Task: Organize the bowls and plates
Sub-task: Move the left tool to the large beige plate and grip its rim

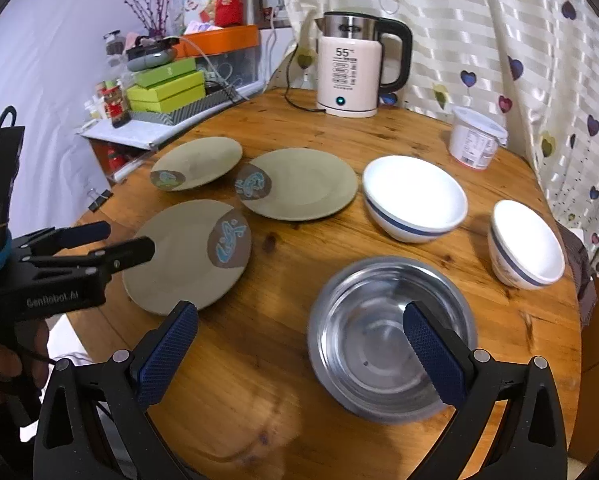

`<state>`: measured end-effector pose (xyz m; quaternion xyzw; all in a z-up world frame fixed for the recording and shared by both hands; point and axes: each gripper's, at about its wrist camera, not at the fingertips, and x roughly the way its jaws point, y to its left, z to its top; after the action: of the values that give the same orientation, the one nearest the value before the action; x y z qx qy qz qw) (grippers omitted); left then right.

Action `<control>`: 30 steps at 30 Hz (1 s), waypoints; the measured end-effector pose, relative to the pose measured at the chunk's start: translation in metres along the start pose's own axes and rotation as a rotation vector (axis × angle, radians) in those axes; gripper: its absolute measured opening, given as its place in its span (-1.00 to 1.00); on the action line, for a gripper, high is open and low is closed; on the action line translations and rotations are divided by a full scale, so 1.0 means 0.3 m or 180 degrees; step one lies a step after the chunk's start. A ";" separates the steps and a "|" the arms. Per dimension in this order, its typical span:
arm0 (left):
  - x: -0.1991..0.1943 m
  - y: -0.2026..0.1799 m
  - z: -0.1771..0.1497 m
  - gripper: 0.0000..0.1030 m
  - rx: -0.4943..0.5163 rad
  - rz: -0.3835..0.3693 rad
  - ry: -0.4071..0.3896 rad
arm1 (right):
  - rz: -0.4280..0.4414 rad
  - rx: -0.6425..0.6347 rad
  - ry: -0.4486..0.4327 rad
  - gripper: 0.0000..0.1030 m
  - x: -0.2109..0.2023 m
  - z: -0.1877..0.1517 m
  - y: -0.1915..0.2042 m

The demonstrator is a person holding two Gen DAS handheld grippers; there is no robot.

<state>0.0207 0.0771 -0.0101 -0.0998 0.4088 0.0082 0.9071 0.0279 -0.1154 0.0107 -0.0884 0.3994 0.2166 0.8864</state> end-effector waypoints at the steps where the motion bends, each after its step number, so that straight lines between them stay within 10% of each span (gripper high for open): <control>1: 0.001 0.011 0.005 0.67 -0.0021 0.0010 -0.0008 | 0.0014 -0.0009 -0.0002 1.00 0.005 0.007 0.004; 30: 0.116 0.282 0.131 0.67 -0.0565 0.0072 -0.0042 | 0.0422 -0.0181 0.0038 0.92 0.200 0.289 0.130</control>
<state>0.0648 0.1650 -0.0252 -0.1750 0.4016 0.0553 0.8972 0.1033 -0.0332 0.0243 -0.0881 0.4033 0.2856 0.8649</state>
